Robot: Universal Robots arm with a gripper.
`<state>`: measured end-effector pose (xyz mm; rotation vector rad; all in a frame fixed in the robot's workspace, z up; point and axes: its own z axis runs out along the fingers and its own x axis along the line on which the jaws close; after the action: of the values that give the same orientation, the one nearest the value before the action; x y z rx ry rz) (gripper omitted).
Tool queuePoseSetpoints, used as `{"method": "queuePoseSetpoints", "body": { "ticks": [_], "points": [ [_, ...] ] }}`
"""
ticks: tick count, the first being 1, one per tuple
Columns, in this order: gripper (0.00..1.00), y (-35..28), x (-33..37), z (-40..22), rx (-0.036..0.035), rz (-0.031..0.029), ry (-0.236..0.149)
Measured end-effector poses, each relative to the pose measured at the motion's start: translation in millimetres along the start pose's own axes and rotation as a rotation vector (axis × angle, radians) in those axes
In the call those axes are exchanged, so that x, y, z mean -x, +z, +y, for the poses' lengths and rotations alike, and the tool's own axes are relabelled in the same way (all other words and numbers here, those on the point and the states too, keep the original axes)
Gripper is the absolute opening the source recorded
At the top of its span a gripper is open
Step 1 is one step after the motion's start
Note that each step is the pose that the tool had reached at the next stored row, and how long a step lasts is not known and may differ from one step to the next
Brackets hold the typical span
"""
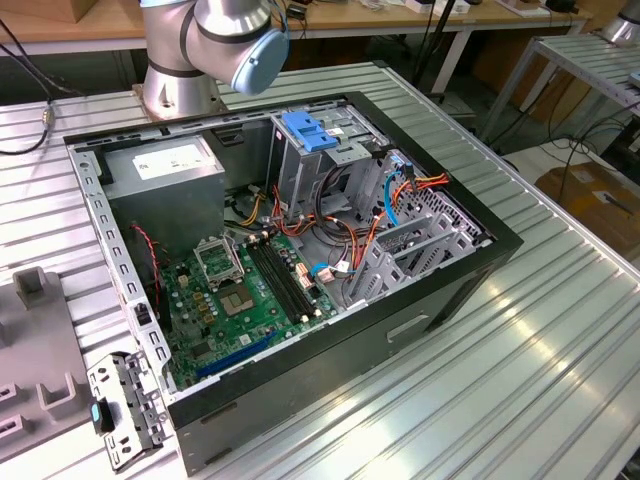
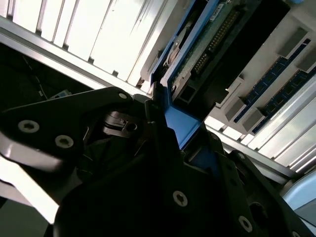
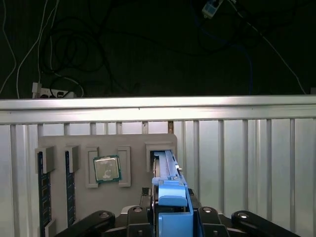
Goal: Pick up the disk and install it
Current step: 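Pick up the disk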
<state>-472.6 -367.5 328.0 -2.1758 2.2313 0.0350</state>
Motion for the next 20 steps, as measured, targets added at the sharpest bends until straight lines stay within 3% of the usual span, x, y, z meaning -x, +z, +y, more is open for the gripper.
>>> {"method": "queuePoseSetpoints", "body": {
  "ticks": [3, 4, 20],
  "points": [
    [0.37, -5.0, 0.2, 0.0, -0.0001, -0.0001, 0.000],
    [0.37, -12.3, 0.4, -0.1, -0.0007, -0.0002, 0.000],
    [0.37, -30.5, 1.0, -0.1, -0.0011, -0.0004, 0.000]
  ]
}}
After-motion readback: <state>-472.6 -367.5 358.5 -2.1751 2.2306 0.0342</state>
